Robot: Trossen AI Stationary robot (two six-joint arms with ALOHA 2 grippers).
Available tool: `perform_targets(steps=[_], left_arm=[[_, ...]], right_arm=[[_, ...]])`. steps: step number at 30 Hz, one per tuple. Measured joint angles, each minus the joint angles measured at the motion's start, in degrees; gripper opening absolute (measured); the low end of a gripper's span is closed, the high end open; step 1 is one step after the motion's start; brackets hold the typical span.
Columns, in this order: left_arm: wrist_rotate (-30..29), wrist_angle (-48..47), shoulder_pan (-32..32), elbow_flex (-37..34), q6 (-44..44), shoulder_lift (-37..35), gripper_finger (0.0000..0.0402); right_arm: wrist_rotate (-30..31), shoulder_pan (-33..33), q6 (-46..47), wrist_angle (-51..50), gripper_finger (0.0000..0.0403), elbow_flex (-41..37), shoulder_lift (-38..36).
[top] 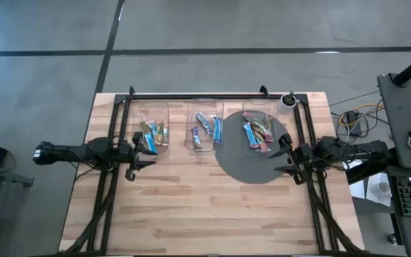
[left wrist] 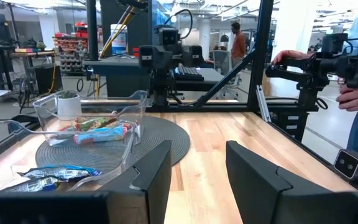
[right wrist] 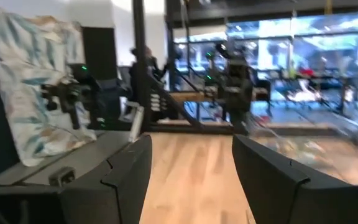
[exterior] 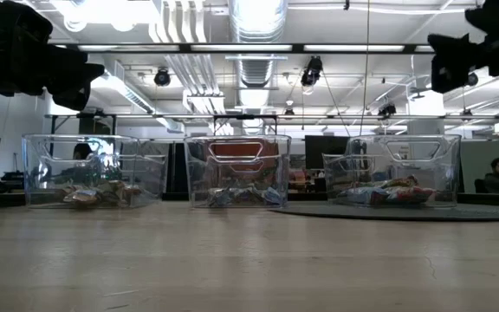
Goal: Pick and place Granola Bars by type
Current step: Return to Home Position
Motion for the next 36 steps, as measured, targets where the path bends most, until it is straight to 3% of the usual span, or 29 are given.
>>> perform_targets(steps=[11,18,36], left_arm=[[0.0,0.0,0.0,0.0,0.0,0.0,0.0135],[0.0,0.0,0.0,0.0,0.0,0.0,0.0135],[0.0,0.0,0.0,0.0,0.0,0.0,0.0135]], right_arm=[[1.3,0.0,1.7,-6.3,0.0215,0.0,0.0],[7.5,0.0,2.9,-6.2,0.0215,0.0,0.0],[7.2,0.5,2.3,-6.2,0.0215,0.0,0.5]])
